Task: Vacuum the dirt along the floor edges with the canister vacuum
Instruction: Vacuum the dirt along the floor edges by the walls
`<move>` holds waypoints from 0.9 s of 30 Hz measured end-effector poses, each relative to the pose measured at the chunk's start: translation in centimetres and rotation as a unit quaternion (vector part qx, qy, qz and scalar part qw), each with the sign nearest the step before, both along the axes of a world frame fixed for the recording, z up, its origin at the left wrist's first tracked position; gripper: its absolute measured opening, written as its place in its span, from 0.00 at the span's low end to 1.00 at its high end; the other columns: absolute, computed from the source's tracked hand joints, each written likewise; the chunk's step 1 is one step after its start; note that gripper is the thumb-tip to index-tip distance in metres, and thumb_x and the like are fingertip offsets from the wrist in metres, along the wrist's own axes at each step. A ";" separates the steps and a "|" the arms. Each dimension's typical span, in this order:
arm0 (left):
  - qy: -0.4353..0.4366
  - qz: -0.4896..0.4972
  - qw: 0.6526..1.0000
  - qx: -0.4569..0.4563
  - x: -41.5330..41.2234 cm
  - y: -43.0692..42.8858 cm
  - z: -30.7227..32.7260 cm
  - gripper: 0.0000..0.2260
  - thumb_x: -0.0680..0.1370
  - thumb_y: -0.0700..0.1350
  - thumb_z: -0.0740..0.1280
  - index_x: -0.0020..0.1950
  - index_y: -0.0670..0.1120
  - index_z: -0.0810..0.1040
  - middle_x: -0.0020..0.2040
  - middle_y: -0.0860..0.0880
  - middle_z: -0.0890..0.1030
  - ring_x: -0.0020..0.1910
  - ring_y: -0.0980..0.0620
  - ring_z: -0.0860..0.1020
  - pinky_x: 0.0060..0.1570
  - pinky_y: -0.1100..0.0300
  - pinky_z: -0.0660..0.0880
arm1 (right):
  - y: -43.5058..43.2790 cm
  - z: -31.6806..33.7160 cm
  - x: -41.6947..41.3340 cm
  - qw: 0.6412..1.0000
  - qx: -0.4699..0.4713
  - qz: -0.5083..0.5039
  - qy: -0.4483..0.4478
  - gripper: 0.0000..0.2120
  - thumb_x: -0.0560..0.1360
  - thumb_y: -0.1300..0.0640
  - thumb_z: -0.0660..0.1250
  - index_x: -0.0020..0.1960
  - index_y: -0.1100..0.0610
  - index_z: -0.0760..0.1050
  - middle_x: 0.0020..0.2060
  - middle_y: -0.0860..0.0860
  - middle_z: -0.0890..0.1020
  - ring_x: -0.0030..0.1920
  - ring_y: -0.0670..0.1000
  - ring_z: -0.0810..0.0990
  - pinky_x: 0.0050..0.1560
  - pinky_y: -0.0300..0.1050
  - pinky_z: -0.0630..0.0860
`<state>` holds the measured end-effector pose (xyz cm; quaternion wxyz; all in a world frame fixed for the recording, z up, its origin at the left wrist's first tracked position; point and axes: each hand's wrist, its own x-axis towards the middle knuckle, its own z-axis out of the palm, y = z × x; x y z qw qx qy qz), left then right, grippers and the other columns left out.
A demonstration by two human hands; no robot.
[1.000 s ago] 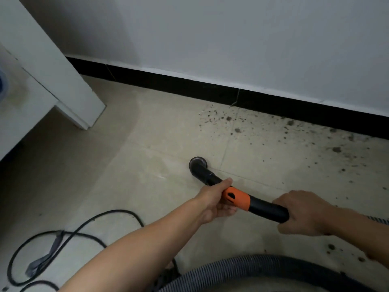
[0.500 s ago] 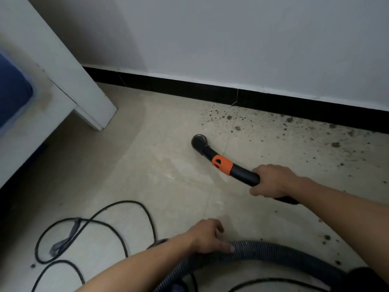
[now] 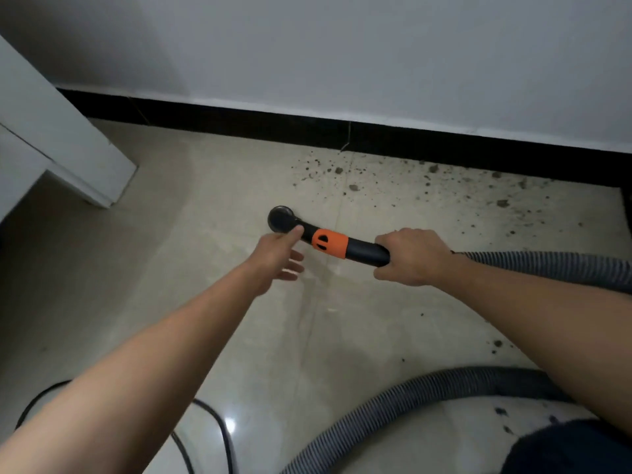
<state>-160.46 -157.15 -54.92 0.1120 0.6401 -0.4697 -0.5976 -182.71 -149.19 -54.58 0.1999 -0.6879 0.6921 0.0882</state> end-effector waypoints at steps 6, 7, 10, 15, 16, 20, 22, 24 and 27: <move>0.061 0.155 0.975 0.146 -0.3 2.2 5.5 0.20 0.78 0.51 0.68 0.60 0.36 0.72 0.47 0.37 0.82 0.45 0.41 0.82 0.37 0.52 0.79 | 5.6 7.1 2.1 1.000 0.012 -0.008 -0.003 0.12 0.72 0.45 0.65 0.52 0.48 0.72 0.34 0.46 0.71 0.37 0.52 0.72 0.38 0.45 0.65; 0.072 0.174 0.969 0.157 -0.5 2.8 6.8 0.20 0.77 0.48 0.69 0.62 0.36 0.72 0.49 0.37 0.81 0.45 0.40 0.82 0.37 0.51 0.79 | 6.6 8.9 2.3 1.000 0.014 -0.013 -0.011 0.12 0.72 0.45 0.65 0.52 0.48 0.72 0.34 0.45 0.70 0.37 0.52 0.72 0.38 0.45 0.65; 0.107 0.243 0.947 0.180 -1.2 4.6 11.8 0.18 0.78 0.41 0.68 0.65 0.36 0.70 0.45 0.38 0.80 0.38 0.41 0.82 0.32 0.50 0.79 | 9.4 14.3 3.0 0.999 0.017 -0.022 -0.039 0.12 0.72 0.46 0.65 0.53 0.48 0.71 0.39 0.49 0.77 0.42 0.55 0.76 0.39 0.46 0.64; 0.073 0.278 0.944 0.162 -1.7 6.4 20.7 0.17 0.79 0.39 0.66 0.66 0.37 0.67 0.43 0.39 0.78 0.25 0.44 0.82 0.24 0.53 0.78 | 15.1 22.2 1.2 0.991 -0.008 -0.123 -0.047 0.21 0.68 0.44 0.70 0.58 0.48 0.72 0.50 0.47 0.80 0.51 0.53 0.77 0.48 0.47 0.68; 0.067 0.277 0.946 0.158 -1.8 6.5 22.4 0.17 0.79 0.39 0.65 0.66 0.37 0.66 0.43 0.39 0.77 0.24 0.44 0.81 0.23 0.54 0.78 | 16.1 23.7 0.4 0.991 -0.006 -0.134 -0.029 0.23 0.67 0.43 0.70 0.59 0.48 0.71 0.52 0.47 0.79 0.54 0.52 0.76 0.53 0.48 0.68; 0.056 0.268 0.950 0.149 -2.7 6.2 28.8 0.16 0.79 0.38 0.66 0.64 0.38 0.66 0.52 0.37 0.77 0.31 0.41 0.82 0.30 0.49 0.79 | 18.4 28.8 -1.5 0.986 -0.014 -0.165 -0.001 0.25 0.68 0.40 0.71 0.61 0.47 0.68 0.55 0.46 0.77 0.58 0.51 0.74 0.59 0.50 0.65; 0.049 0.277 0.949 0.145 -3.3 5.6 31.1 0.18 0.78 0.38 0.67 0.65 0.37 0.67 0.56 0.36 0.78 0.39 0.38 0.81 0.38 0.44 0.80 | 18.3 30.3 -1.5 0.983 -0.032 -0.180 -0.003 0.26 0.68 0.40 0.71 0.62 0.46 0.67 0.55 0.46 0.77 0.57 0.51 0.74 0.60 0.50 0.66; 0.024 0.282 0.950 0.130 -3.5 4.7 32.2 0.20 0.77 0.39 0.68 0.66 0.37 0.67 0.57 0.36 0.78 0.47 0.36 0.81 0.46 0.41 0.80 | 17.9 31.3 -1.2 0.980 -0.041 -0.196 -0.005 0.29 0.68 0.40 0.71 0.64 0.46 0.67 0.55 0.46 0.77 0.56 0.52 0.74 0.59 0.51 0.67; -0.011 0.265 0.956 0.128 -3.1 3.3 33.3 0.21 0.76 0.40 0.69 0.66 0.38 0.68 0.56 0.36 0.79 0.48 0.36 0.81 0.47 0.40 0.80 | 17.2 32.7 -0.1 0.980 -0.039 -0.194 -0.036 0.28 0.66 0.37 0.71 0.61 0.46 0.69 0.51 0.46 0.78 0.54 0.52 0.75 0.55 0.50 0.69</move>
